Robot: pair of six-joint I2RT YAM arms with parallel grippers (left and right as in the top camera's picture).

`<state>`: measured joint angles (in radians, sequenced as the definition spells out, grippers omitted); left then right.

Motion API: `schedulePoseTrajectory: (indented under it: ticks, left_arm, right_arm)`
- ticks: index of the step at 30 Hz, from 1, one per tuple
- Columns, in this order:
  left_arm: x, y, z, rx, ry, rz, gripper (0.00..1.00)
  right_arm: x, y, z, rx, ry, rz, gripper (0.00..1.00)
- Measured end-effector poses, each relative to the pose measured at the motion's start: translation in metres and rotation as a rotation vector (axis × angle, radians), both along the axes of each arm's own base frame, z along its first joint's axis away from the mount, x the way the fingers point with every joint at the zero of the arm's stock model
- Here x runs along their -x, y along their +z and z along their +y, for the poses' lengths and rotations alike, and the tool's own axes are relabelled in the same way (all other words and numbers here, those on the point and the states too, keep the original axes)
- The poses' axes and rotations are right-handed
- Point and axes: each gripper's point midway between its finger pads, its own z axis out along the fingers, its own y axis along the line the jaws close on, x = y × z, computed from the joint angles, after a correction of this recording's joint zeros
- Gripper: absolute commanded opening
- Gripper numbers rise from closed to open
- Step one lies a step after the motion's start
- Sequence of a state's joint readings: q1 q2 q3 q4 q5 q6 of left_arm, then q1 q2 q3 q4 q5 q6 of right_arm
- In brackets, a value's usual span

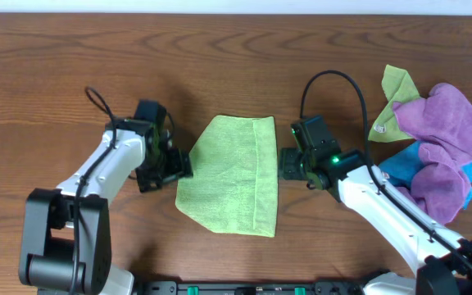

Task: Fold the cloth
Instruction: 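Lift the green cloth with both grippers and stretch it between them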

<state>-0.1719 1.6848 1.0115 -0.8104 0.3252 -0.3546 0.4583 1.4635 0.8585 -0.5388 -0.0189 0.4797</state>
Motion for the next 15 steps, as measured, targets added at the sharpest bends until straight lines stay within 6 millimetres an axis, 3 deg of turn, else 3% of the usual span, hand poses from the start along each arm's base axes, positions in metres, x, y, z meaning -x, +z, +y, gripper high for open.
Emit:
schedulePoseTrajectory:
  ticks: [3, 8, 15]
  left_arm:
    - [-0.011, 0.007, 0.0, -0.008, -0.001, -0.035, 0.88]
    - [-0.007, 0.007, 0.002, -0.017, -0.001, -0.017, 0.88]
    - [-0.004, 0.008, -0.006, 0.033, -0.001, -0.003, 0.88]
  right_arm:
    - [0.001, 0.003, 0.007, -0.026, 0.037, 0.005, 0.66]
    - [0.005, 0.01, 0.012, -0.054, 0.069, 0.005, 0.66]
    - [0.004, 0.037, 0.014, -0.095, 0.082, -0.073, 0.66]
